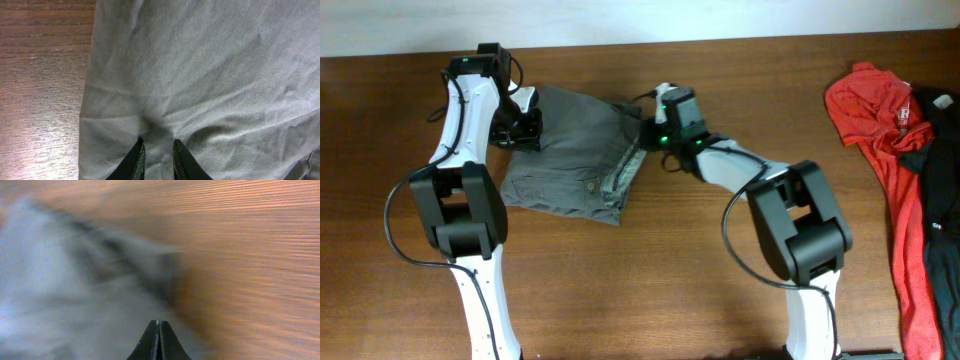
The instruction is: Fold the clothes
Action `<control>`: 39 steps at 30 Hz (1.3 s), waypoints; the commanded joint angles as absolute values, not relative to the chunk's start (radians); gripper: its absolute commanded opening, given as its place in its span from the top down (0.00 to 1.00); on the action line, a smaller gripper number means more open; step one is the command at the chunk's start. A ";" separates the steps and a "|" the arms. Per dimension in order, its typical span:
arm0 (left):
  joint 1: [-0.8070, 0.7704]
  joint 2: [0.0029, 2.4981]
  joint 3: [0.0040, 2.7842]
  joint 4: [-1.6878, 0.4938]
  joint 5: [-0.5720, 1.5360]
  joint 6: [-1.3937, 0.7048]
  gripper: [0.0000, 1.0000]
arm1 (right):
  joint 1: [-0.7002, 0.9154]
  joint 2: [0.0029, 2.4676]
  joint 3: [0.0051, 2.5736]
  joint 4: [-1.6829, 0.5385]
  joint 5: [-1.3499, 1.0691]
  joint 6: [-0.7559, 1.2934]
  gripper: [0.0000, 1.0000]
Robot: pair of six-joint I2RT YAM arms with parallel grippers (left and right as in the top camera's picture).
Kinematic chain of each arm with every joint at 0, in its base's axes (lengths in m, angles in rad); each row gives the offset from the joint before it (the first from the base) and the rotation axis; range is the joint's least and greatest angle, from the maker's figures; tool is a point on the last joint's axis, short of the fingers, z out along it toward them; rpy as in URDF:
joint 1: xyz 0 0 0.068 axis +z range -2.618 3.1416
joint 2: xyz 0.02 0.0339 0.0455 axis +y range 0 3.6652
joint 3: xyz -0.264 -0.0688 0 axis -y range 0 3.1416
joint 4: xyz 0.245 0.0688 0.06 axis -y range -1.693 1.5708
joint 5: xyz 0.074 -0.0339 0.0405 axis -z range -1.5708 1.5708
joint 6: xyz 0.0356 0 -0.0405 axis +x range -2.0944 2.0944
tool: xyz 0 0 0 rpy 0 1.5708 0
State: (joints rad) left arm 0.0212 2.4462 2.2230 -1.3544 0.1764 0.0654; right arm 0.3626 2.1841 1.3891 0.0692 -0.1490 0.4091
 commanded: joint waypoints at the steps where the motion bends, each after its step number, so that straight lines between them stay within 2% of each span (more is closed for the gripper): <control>1: 0.022 2.459 2.220 -1.370 0.191 0.085 0.79 | 0.275 2.183 1.390 0.025 -0.113 0.431 0.96; 5: 0.022 2.459 2.221 -1.410 0.190 0.085 0.77 | 0.196 2.132 1.391 -0.144 -0.212 0.400 0.96; 8: 0.027 2.452 2.221 -1.419 0.183 0.100 0.76 | 0.186 2.017 1.392 -0.236 -0.440 0.254 0.96; 15: 0.029 2.436 2.221 -1.414 0.187 0.099 0.76 | 0.339 1.852 1.391 -0.390 -0.647 0.165 0.96; 21: 0.029 2.436 2.221 -1.416 0.184 0.099 0.71 | 0.522 1.946 1.391 -0.361 -0.625 0.178 0.96; 25: 0.028 2.436 2.221 -1.423 0.188 0.099 0.69 | 0.584 2.092 1.391 -0.312 -0.509 0.290 0.96; 29: 0.027 2.436 2.221 -1.436 0.188 0.099 0.69 | 0.561 2.160 1.391 -0.356 -0.467 0.382 0.96; 32: 0.027 2.436 2.221 -1.437 0.188 0.099 0.69 | 0.513 2.160 1.391 -0.521 -0.406 0.539 0.96; 36: 0.027 2.436 2.221 -1.441 0.189 0.099 0.69 | 0.438 2.150 1.391 -0.737 -0.402 0.559 0.96; 39: 0.027 2.436 2.221 -1.442 0.189 0.100 0.69 | 0.425 2.141 1.391 -0.794 -0.395 0.519 0.96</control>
State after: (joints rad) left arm 0.0223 2.4462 2.2230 -1.4368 0.1768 0.0864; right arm 0.4492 2.1235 1.4250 -0.7403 -0.5201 0.5194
